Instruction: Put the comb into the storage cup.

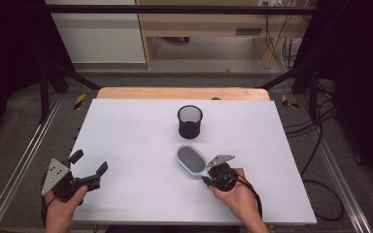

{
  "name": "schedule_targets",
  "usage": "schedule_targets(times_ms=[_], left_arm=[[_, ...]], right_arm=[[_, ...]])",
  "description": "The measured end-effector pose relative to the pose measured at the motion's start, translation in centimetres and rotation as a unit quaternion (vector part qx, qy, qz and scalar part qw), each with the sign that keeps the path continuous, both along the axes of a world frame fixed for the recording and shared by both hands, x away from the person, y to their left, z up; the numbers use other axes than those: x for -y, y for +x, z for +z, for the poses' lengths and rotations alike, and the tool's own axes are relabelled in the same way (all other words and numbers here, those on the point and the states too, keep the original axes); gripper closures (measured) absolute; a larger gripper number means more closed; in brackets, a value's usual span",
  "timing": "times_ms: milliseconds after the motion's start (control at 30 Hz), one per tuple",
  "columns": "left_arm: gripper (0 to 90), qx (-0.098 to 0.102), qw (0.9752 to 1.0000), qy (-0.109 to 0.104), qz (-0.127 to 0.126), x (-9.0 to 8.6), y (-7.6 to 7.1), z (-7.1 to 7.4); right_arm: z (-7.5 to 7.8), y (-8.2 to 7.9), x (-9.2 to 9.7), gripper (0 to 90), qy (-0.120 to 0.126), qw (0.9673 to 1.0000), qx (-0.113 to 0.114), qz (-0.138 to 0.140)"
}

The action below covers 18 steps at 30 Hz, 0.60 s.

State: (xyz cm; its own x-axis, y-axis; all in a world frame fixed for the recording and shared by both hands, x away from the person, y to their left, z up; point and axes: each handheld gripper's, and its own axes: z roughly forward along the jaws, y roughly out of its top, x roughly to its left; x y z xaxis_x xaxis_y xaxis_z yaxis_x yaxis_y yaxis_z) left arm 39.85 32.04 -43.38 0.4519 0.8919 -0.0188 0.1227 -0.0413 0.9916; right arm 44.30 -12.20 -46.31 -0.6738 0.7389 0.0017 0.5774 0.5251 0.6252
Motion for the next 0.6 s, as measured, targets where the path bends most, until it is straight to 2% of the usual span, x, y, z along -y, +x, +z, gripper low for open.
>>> schedule_targets(times_ms=[267, 367, 600], left_arm=[[2.5, -0.005, 0.9999, 0.003, -0.009, 0.3, 0.0, 0.0], [2.5, -0.005, 0.9999, 0.005, -0.014, 0.6, 0.1, 0.0], [2.0, -0.006, 0.9996, 0.01, -0.025, 1.6, -0.1, -0.1]], right_arm=[[0.8, 0.0, 0.8, 69.3, 0.015, 0.9994, 0.025, -0.017], [1.4, -0.3, 1.6, 69.4, 0.028, 0.9988, 0.033, -0.025], [1.7, -0.7, 2.0, 69.3, 0.034, 0.9981, 0.044, -0.026]])
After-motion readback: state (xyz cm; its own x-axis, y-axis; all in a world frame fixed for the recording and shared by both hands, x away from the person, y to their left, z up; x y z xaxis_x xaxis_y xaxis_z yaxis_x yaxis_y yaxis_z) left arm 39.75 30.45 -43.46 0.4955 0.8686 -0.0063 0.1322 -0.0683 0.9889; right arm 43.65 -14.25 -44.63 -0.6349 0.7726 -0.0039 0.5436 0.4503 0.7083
